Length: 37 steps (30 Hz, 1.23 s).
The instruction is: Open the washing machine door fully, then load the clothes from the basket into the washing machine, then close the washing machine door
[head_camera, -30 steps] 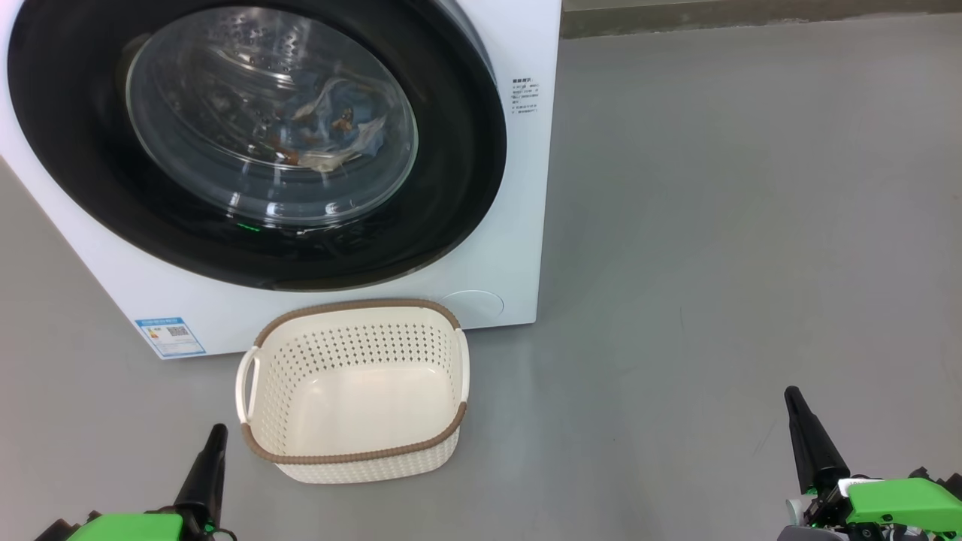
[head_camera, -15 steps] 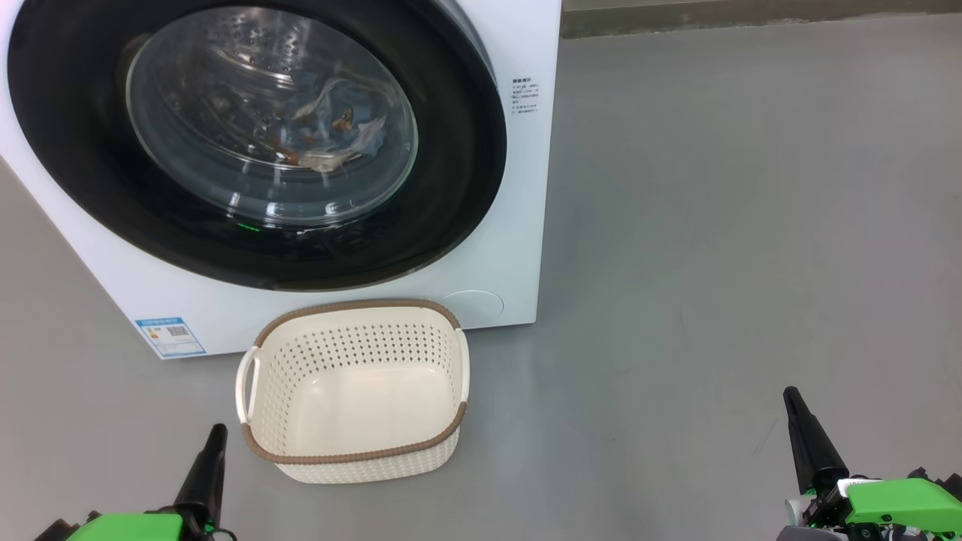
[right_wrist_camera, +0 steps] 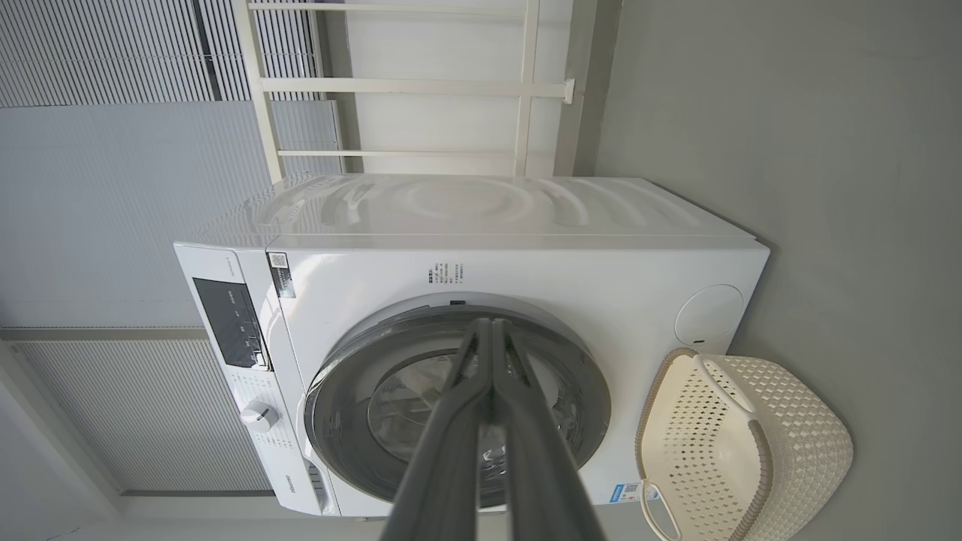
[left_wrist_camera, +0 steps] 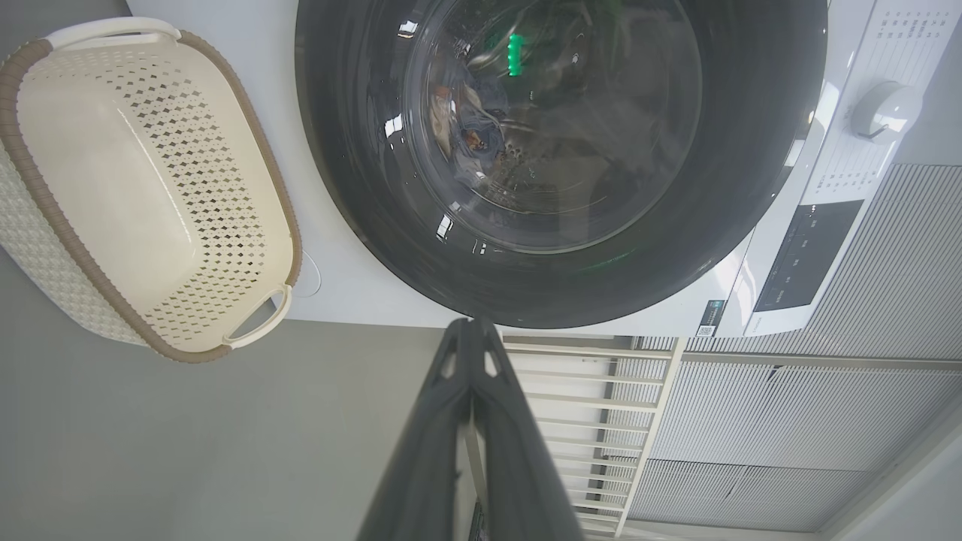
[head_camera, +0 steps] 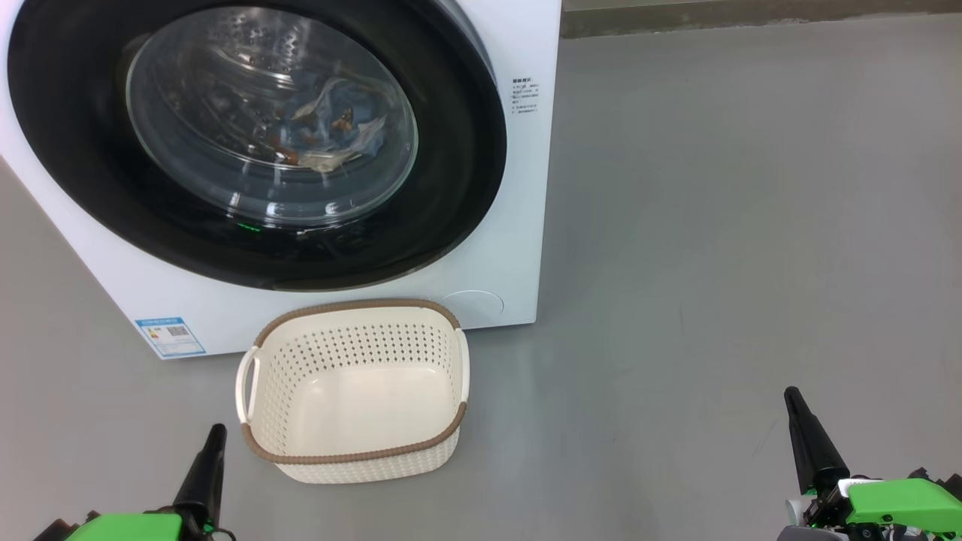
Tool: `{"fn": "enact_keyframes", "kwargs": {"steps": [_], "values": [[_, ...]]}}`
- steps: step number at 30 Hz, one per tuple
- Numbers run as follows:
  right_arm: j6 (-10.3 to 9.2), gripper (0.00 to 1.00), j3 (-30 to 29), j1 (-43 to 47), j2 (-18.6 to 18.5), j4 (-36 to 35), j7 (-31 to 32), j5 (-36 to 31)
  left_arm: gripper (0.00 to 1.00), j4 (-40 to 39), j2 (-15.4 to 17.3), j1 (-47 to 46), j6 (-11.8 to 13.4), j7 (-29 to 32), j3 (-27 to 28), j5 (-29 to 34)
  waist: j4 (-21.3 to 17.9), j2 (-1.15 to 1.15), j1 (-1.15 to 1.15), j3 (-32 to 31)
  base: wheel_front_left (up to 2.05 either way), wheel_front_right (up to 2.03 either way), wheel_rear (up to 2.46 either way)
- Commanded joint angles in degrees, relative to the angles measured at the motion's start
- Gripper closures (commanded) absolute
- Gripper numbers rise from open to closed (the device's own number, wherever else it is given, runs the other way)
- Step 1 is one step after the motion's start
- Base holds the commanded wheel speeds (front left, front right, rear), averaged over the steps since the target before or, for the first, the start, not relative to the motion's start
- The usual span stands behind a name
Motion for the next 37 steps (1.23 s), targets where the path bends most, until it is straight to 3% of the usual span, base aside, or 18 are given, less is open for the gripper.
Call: {"fn": "enact_keyframes", "kwargs": {"steps": [1,37], "values": [[0.09,1.00,1.0,-2.6,-0.1,-1.4,0.4,-0.3,1.00,-1.1,1.1,-2.4,-0.6,0.4,1.7,-0.5,0.0,0.00,0.00,0.0,0.00,0.00,0.00],[0.09,1.00,0.7,-2.6,0.1,-1.4,0.6,-0.6,1.00,-1.1,1.1,-2.4,-0.6,0.3,1.7,-0.5,0.0,0.00,0.00,0.0,0.00,0.00,0.00]]}}
